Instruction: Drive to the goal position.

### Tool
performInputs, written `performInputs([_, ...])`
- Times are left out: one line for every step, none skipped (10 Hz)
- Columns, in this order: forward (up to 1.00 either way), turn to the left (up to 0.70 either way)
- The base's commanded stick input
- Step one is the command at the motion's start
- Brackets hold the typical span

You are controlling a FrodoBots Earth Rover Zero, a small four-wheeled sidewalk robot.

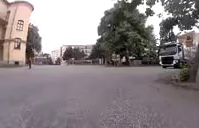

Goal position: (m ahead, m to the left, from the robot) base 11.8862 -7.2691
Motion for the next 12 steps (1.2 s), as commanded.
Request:
performInputs([0.60,-0.03])
performInputs([0.60,-0.15])
performInputs([0.60,-0.15])
performInputs([0.60,-0.15])
performInputs([0.60,-0.15])
performInputs([0.60,-0.15])
performInputs([0.60,-0.15])
performInputs([0.60,-0.15])
performInputs([0.60,-0.15])
performInputs([0.60,-0.15])
performInputs([0.60,-0.11])
performInputs([0.60,0.00])
